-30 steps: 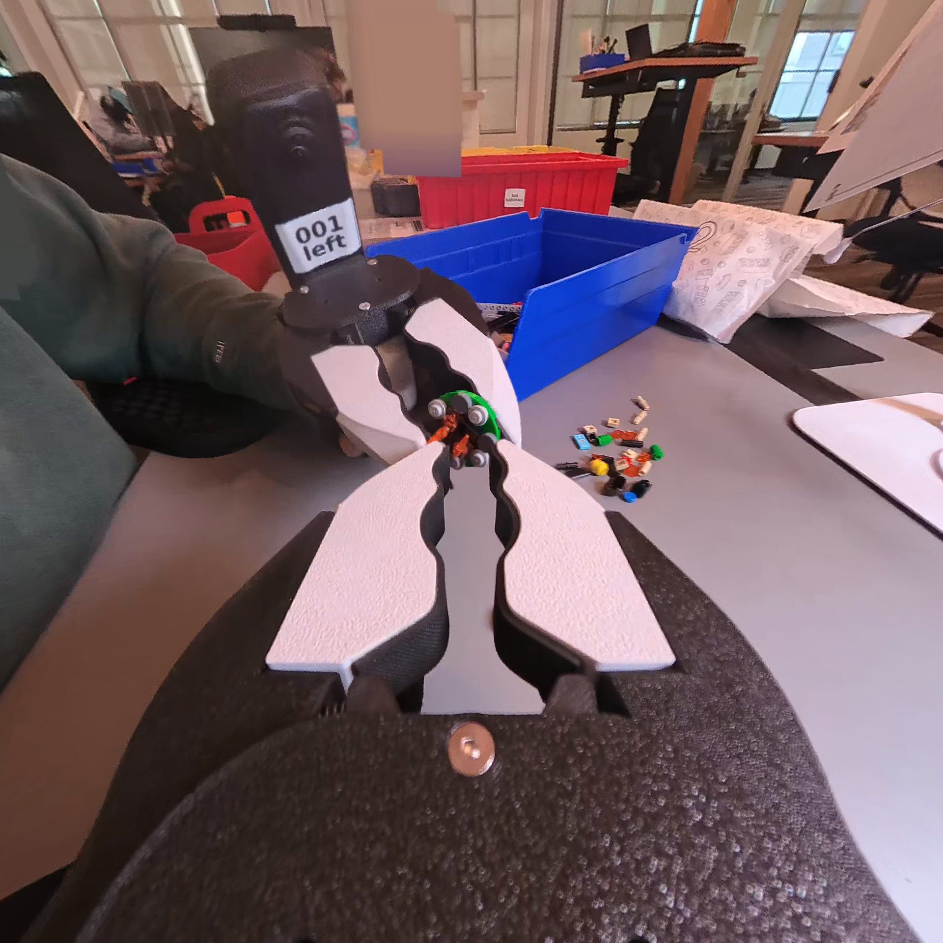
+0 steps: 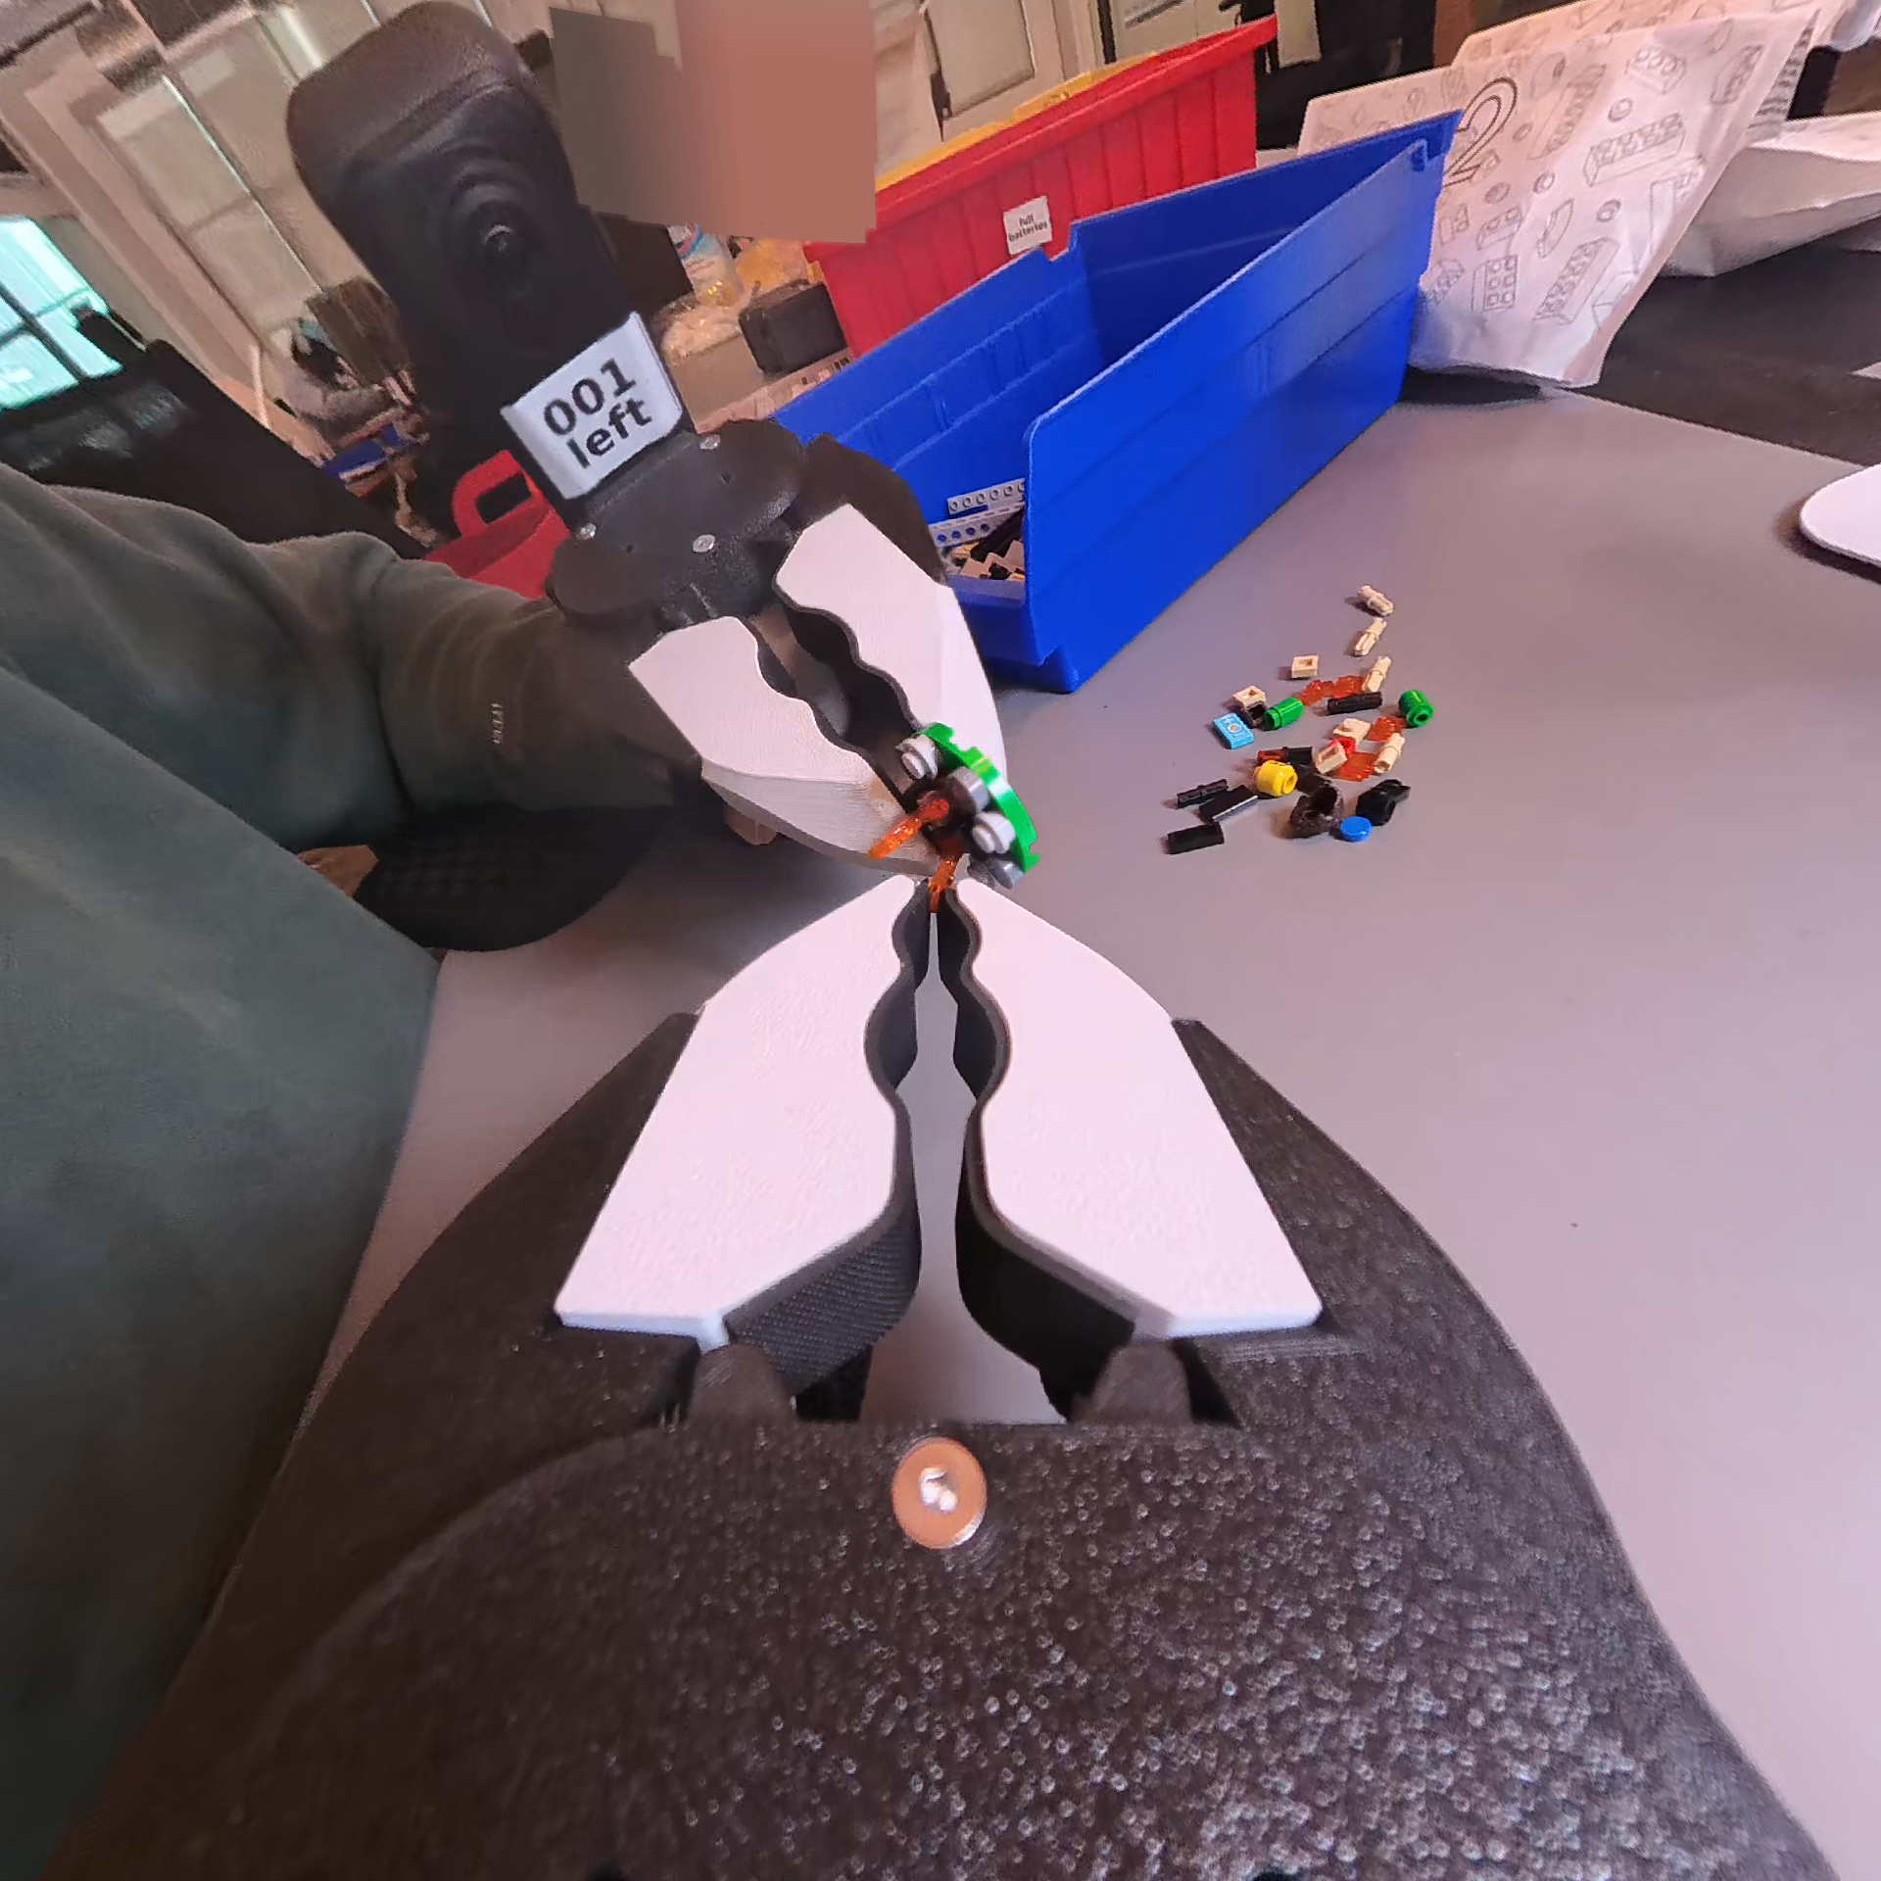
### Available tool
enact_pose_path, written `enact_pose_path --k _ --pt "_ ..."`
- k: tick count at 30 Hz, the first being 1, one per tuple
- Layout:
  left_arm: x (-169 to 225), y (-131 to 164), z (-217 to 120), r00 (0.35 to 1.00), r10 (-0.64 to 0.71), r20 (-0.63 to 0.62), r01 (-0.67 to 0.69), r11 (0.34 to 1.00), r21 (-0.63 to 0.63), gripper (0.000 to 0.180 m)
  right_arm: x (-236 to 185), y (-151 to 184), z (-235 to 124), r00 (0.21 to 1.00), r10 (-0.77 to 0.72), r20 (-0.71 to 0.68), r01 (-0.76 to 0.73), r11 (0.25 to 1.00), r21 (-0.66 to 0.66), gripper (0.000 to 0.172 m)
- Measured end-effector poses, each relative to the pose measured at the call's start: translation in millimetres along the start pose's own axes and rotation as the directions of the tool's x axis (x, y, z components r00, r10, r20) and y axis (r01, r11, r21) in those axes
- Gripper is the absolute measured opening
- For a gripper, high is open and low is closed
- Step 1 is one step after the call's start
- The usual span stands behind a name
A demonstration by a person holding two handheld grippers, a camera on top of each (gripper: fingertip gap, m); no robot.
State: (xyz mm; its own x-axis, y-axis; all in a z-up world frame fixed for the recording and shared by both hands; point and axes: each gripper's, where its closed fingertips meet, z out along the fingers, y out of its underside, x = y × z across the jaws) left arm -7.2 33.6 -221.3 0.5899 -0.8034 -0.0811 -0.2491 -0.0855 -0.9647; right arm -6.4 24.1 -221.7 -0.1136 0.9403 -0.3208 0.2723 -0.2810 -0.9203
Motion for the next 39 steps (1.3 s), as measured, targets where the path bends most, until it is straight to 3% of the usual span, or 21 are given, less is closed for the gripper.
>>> enact_pose_path --k 7,10,14,18,23,30,36,39 --pt "2.1 -0.5 4.1 0.992 -0.119 -0.049 0.119 0.993 0.008 0.009 1.3 1.9 -4.6 0.993 -0.108 -0.038 0.107 0.994 -0.029 0.002" --pt "5.8 1.9 3.7 0.973 -0.208 -0.104 0.211 0.977 0.021 0.009 -0.4 6.7 -3.5 0.966 -0.246 -0.081 0.238 0.967 -0.095 0.001" --pt "12.0 2.5 2.2 0.888 -0.406 -0.216 0.421 0.907 0.025 0.009 -4.9 8.7 -3.4 0.964 -0.258 -0.066 0.251 0.963 -0.099 0.002" --pt "15.5 -0.6 0.5 0.745 -0.576 -0.338 0.611 0.791 -0.002 0.009 -8.5 5.9 -4.7 0.966 -0.257 -0.04 0.253 0.964 -0.075 0.002" --pt "19.3 -5.8 -1.4 0.631 -0.638 -0.441 0.703 0.711 -0.024 0.011 -12.3 1.4 -7.8 0.996 -0.055 0.068 0.057 0.998 -0.031 0.001" --pt "17.8 -3.4 -3.7 0.632 -0.629 -0.453 0.691 0.722 -0.038 0.011 -10.5 5.4 -7.6 0.97 0.17 0.175 -0.166 0.985 -0.038 0.001" --pt "14.6 -1.7 -1.6 0.561 -0.701 -0.441 0.752 0.654 -0.082 0.01 -6.1 1.3 -8.2 0.914 0.338 0.225 -0.346 0.938 -0.006 0.001" --pt "14.2 0.9 -1.0 0.571 -0.701 -0.428 0.744 0.662 -0.092 0.01 -4.0 1.2 -7.9 0.88 0.407 0.244 -0.42 0.907 0.002 0.001"
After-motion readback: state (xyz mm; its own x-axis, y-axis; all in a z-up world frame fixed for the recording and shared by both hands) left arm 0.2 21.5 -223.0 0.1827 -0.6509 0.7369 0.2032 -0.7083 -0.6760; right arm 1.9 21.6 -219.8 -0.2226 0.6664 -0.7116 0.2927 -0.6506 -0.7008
